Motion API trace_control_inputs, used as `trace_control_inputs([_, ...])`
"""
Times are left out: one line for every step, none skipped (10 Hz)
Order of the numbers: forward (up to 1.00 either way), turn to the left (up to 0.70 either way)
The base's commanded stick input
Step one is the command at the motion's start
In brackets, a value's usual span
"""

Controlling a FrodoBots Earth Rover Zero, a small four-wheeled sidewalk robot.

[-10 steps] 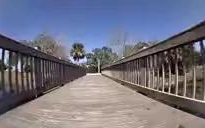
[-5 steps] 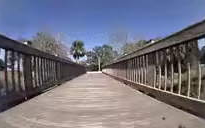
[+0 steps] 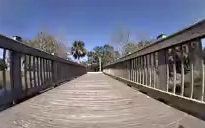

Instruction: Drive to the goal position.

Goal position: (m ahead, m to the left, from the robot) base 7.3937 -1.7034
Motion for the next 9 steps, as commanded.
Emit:
trace_control_inputs([0.70, 0.00])
trace_control_inputs([0.70, 0.00])
trace_control_inputs([0.70, 0.00])
trace_control_inputs([0.70, 0.00])
trace_control_inputs([0.70, 0.00])
trace_control_inputs([0.70, 0.00])
trace_control_inputs([0.70, 0.00])
trace_control_inputs([0.70, 0.00])
trace_control_inputs([0.70, 0.00])
